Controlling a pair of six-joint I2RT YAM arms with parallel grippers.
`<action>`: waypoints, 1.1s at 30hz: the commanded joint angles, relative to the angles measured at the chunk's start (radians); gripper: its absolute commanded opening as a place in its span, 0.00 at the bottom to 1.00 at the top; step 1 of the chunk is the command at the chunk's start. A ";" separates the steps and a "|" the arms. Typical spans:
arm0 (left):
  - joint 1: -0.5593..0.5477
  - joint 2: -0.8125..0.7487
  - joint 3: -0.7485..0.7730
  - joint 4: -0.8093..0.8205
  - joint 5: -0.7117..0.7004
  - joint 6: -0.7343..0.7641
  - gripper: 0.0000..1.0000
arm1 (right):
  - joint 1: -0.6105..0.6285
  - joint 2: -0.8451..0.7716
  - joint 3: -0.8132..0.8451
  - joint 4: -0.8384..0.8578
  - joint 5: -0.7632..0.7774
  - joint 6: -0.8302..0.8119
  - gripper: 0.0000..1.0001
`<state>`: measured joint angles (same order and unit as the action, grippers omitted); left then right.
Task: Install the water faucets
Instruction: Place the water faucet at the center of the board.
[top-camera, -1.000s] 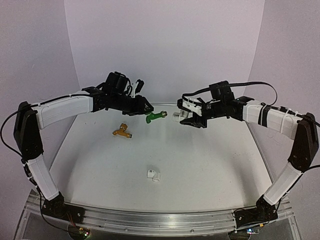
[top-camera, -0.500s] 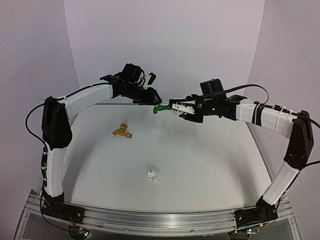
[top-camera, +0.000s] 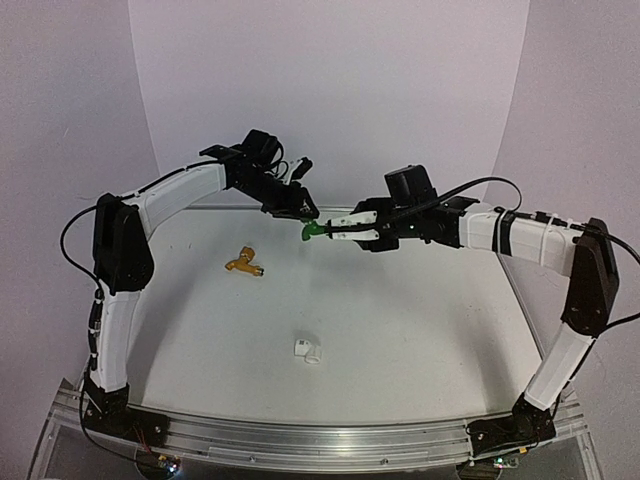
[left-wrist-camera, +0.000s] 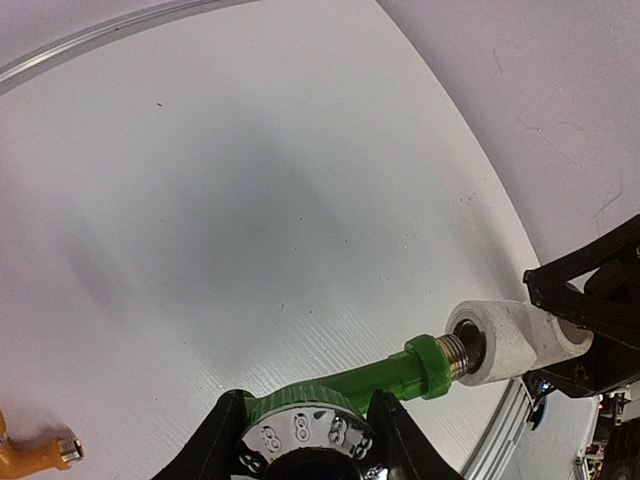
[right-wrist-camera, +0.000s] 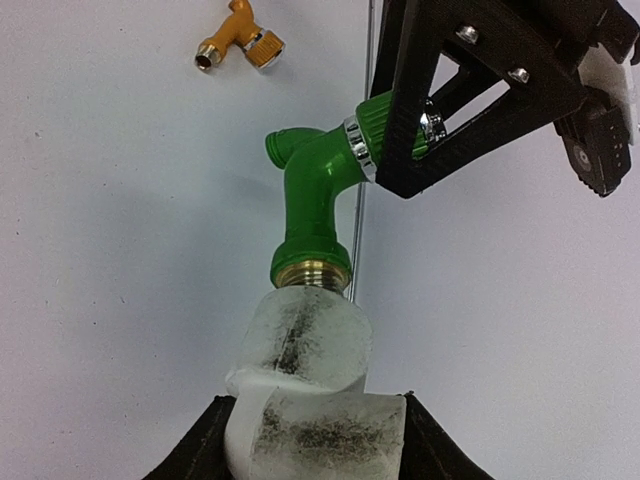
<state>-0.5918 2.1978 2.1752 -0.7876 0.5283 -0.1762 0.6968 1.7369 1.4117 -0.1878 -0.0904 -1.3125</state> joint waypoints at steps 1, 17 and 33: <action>0.011 0.002 0.042 -0.048 0.071 0.010 0.00 | 0.018 0.014 0.034 0.042 0.043 -0.057 0.00; 0.014 -0.007 -0.004 -0.048 0.042 -0.023 0.00 | 0.044 0.029 0.058 0.042 0.005 0.004 0.00; 0.012 -0.040 -0.052 -0.051 0.063 -0.016 0.00 | 0.066 0.071 0.095 0.030 -0.040 -0.032 0.00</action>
<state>-0.5737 2.2024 2.1197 -0.8398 0.5649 -0.2024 0.7428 1.7955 1.4371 -0.2114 -0.0889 -1.3430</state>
